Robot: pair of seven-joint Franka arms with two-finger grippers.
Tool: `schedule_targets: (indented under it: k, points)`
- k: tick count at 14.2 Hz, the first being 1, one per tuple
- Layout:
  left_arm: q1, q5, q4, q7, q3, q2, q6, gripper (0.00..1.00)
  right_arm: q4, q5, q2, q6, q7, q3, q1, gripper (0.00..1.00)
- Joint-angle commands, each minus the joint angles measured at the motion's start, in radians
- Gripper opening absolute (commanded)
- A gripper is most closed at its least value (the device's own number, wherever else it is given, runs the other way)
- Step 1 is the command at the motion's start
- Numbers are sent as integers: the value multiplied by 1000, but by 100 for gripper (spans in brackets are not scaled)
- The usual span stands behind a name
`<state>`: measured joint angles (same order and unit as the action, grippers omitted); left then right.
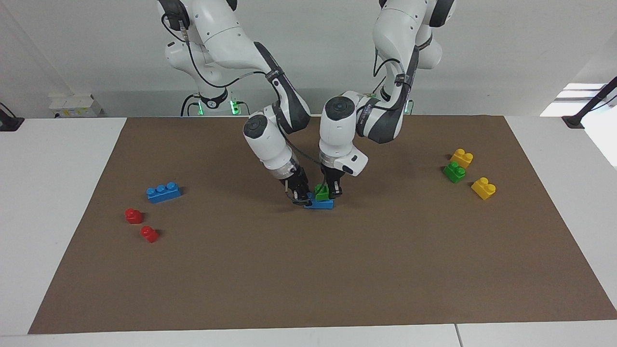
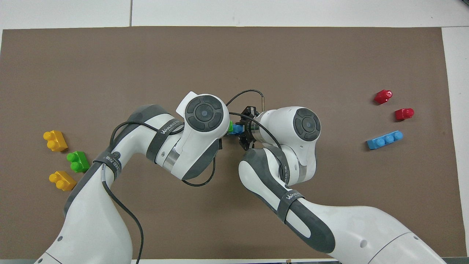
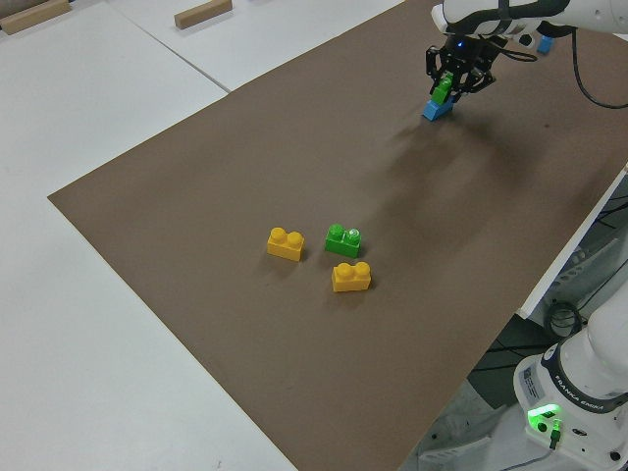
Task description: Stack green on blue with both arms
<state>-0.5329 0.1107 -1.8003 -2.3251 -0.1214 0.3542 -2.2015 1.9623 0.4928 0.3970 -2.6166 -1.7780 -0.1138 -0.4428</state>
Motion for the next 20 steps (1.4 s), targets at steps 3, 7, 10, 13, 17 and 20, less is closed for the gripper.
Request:
schedule_targets:
  k: [3, 7, 10, 13, 17, 20]
  points:
    - [-13, 32, 6, 27, 16, 32, -14, 100, 40, 21, -15, -31, 0, 2, 10, 0]
    - [-7, 32, 6, 45, 14, 23, -9, 100, 40, 21, -15, -31, 0, 2, 18, 0]
    - [14, 30, -5, 82, 16, -47, 40, 100, 35, 23, -15, -30, -1, 2, 18, 0]
    - [44, 29, -14, 118, 12, -109, 101, 100, 21, 21, -12, -25, -3, 2, 19, 63]
    - [72, 24, -14, 212, 14, -188, 202, 100, -16, 21, -6, -23, -5, 2, 19, 78]
    - [117, 18, -11, 327, 14, -242, 267, 100, -43, 21, -15, -14, 0, 2, 41, 93]
